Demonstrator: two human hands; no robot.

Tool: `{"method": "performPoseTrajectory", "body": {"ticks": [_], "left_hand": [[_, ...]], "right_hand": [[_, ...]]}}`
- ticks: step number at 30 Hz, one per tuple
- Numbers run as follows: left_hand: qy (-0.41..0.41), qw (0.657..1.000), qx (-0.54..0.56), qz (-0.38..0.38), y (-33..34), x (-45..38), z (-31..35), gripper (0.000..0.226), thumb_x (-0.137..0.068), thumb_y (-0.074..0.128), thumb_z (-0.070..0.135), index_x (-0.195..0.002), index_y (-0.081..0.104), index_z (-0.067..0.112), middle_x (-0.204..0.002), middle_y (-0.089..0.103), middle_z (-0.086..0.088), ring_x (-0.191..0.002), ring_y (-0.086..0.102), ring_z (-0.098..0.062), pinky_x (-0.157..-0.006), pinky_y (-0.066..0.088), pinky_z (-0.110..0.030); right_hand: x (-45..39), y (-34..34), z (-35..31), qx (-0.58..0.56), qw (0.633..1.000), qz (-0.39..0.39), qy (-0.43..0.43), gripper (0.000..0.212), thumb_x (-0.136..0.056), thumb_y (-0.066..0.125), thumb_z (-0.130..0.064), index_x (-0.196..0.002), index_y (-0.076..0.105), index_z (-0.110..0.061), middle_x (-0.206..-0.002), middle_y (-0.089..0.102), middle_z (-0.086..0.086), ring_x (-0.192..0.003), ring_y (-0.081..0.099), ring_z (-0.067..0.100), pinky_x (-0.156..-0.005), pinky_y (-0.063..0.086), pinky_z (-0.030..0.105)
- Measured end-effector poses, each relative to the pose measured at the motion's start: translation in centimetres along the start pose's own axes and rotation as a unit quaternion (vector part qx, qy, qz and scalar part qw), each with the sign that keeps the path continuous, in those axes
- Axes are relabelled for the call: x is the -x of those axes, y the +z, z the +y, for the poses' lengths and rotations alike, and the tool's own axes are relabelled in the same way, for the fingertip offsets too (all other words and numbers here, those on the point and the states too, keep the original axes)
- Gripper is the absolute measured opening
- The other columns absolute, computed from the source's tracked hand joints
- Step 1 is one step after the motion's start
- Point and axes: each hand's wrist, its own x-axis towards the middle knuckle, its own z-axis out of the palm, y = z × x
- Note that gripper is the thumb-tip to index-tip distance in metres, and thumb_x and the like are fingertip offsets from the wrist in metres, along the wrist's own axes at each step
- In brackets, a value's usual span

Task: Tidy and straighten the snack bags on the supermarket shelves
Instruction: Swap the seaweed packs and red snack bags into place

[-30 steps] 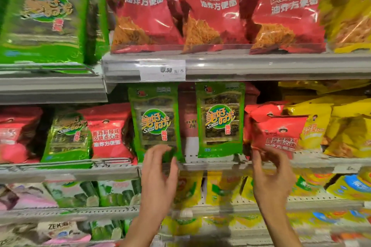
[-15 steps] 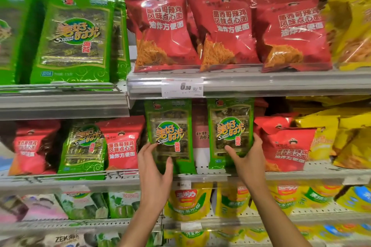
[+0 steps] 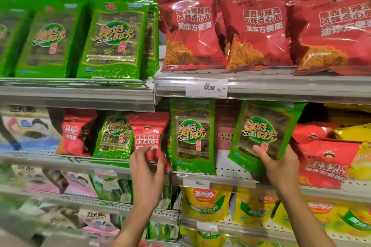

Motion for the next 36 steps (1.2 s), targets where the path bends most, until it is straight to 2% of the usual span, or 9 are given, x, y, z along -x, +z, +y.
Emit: {"method": "performPoseTrajectory", "body": {"ticks": [2, 7, 12, 17, 20, 23, 26, 31, 36], "left_hand": [[-0.018, 1.000, -0.024, 0.007, -0.6, -0.8, -1.1, 0.043, -0.091, 0.068, 0.015, -0.129, 0.049, 0.004, -0.120, 0.049, -0.011, -0.113, 0.047, -0.027, -0.099, 0.041, -0.041], [-0.098, 0.993, -0.041, -0.049, -1.7, -3.8, -3.2, 0.069, -0.090, 0.071, 0.029, -0.142, 0.036, -0.001, -0.131, 0.051, -0.016, -0.124, 0.048, -0.031, -0.106, 0.040, -0.044], [-0.122, 0.974, 0.026, -0.191, -2.2, -7.9, -4.5, 0.075, -0.075, 0.079, 0.041, -0.134, 0.046, 0.008, -0.112, 0.070, -0.010, -0.100, 0.068, -0.027, -0.094, 0.054, -0.049], [-0.113, 0.951, 0.060, -0.281, -2.0, -10.9, -5.4, 0.068, -0.071, 0.089, 0.023, -0.125, 0.053, 0.004, -0.112, 0.071, -0.011, -0.101, 0.069, -0.027, -0.096, 0.053, -0.050], [-0.120, 0.938, 0.079, -0.314, -2.1, -11.8, -5.6, 0.065, -0.068, 0.091, 0.020, -0.122, 0.055, 0.011, -0.102, 0.075, 0.000, -0.094, 0.071, -0.015, -0.093, 0.056, -0.039], [-0.160, 0.914, 0.141, -0.345, -2.2, -12.3, -5.6, 0.052, -0.068, 0.089, 0.007, -0.111, 0.061, 0.013, -0.080, 0.077, 0.009, -0.072, 0.072, -0.002, -0.066, 0.059, -0.019], [-0.201, 0.893, 0.196, -0.352, -2.3, -12.7, -5.3, 0.051, -0.067, 0.089, 0.003, -0.111, 0.064, 0.005, -0.079, 0.078, 0.000, -0.064, 0.073, -0.010, -0.052, 0.054, -0.019], [-0.227, 0.889, 0.258, -0.304, -3.1, -12.7, -5.2, 0.048, -0.062, 0.093, 0.012, -0.103, 0.068, 0.006, -0.090, 0.078, -0.011, -0.082, 0.076, -0.029, -0.081, 0.061, -0.052], [-0.219, 0.900, 0.314, -0.206, -4.9, -12.5, -6.0, 0.063, -0.058, 0.096, 0.020, -0.113, 0.066, 0.015, -0.097, 0.078, -0.004, -0.087, 0.076, -0.023, -0.068, 0.063, -0.037]], "right_hand": [[0.0, -0.3, -0.4, -0.024, 1.000, -0.004, 0.003, 0.034, -0.080, 0.085, -0.017, -0.110, 0.070, -0.021, -0.095, 0.071, -0.010, -0.086, 0.067, 0.002, -0.077, 0.050, 0.021], [1.3, -1.5, -0.9, -0.083, 0.994, -0.035, 0.055, 0.026, -0.082, 0.083, -0.020, -0.104, 0.072, -0.028, -0.093, 0.076, -0.019, -0.089, 0.070, -0.007, -0.076, 0.050, 0.023], [3.9, -1.5, -2.2, -0.107, 0.989, -0.028, 0.098, 0.022, -0.076, 0.084, -0.024, -0.095, 0.072, -0.024, -0.087, 0.077, -0.018, -0.077, 0.073, -0.001, -0.063, 0.054, 0.017], [6.6, -0.1, -4.1, -0.105, 0.987, -0.010, 0.120, 0.026, -0.080, 0.083, -0.016, -0.104, 0.073, -0.020, -0.090, 0.079, -0.012, -0.080, 0.075, 0.005, -0.073, 0.056, 0.032], [8.0, 0.9, -5.3, -0.120, 0.985, 0.000, 0.123, 0.026, -0.081, 0.082, -0.013, -0.105, 0.074, -0.022, -0.093, 0.080, -0.007, -0.085, 0.076, 0.013, -0.077, 0.057, 0.036], [9.2, 1.5, -6.3, -0.118, 0.985, 0.012, 0.122, 0.024, -0.081, 0.082, -0.012, -0.098, 0.074, -0.026, -0.092, 0.080, -0.005, -0.083, 0.076, 0.015, -0.075, 0.058, 0.038], [10.1, 1.9, -6.9, -0.117, 0.984, 0.023, 0.135, 0.024, -0.079, 0.082, -0.013, -0.098, 0.073, -0.026, -0.090, 0.080, -0.005, -0.080, 0.077, 0.016, -0.074, 0.057, 0.039], [11.1, 2.7, -7.5, -0.103, 0.984, 0.021, 0.144, 0.024, -0.080, 0.082, -0.013, -0.100, 0.074, -0.025, -0.090, 0.080, -0.004, -0.079, 0.077, 0.015, -0.073, 0.058, 0.038], [11.6, 3.4, -8.0, -0.112, 0.983, -0.005, 0.147, 0.022, -0.078, 0.082, -0.020, -0.096, 0.076, -0.031, -0.090, 0.080, -0.005, -0.078, 0.077, 0.015, -0.059, 0.059, 0.026]]}}
